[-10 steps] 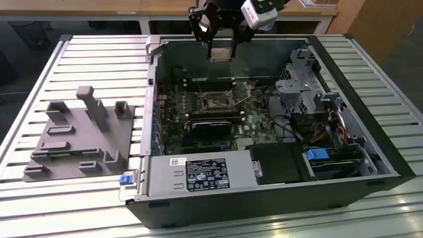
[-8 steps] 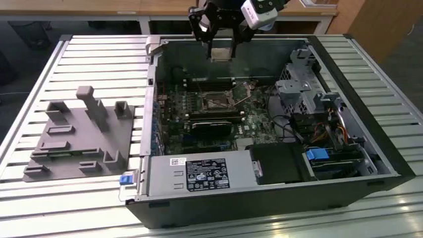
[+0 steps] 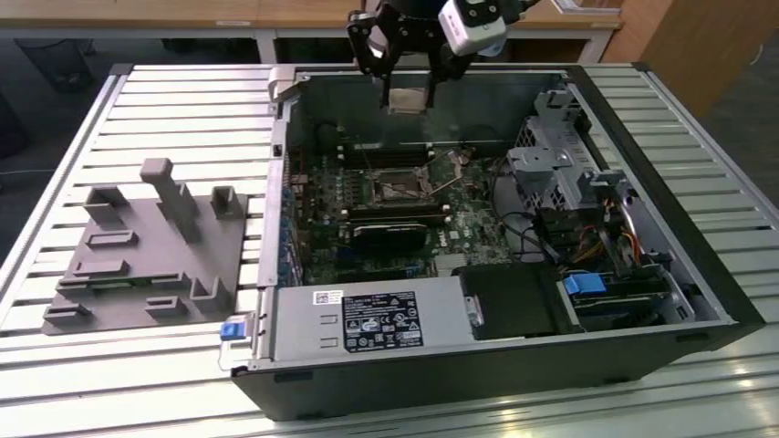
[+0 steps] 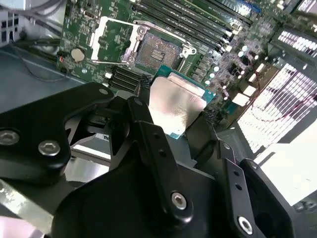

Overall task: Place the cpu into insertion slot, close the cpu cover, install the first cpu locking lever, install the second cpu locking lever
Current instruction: 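Place the cpu into insertion slot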

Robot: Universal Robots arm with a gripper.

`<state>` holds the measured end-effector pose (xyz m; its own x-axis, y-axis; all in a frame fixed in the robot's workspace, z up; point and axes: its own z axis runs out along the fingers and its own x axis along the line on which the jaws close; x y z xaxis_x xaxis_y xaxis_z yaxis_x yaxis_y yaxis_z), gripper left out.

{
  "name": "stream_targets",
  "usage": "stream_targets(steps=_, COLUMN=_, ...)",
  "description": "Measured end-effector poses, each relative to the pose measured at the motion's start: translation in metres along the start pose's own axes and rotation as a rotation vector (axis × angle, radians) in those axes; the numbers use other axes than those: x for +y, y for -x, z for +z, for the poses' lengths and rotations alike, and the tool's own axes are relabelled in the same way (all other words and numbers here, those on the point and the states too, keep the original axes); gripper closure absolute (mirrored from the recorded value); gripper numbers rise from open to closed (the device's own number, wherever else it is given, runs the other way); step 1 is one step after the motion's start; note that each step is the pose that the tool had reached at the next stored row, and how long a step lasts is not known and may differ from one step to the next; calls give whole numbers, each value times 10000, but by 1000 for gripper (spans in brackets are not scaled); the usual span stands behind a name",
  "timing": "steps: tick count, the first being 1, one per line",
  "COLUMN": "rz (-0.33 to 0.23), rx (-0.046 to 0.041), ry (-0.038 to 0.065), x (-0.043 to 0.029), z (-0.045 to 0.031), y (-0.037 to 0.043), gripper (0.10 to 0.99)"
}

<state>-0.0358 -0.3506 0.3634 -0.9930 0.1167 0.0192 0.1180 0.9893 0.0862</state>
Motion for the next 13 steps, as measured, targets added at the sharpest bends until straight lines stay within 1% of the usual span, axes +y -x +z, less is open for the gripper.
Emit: stream_targets(steps=13, rz=2209, rx=-193, ry=35, x=-2, z=16, y=0, gripper=549)
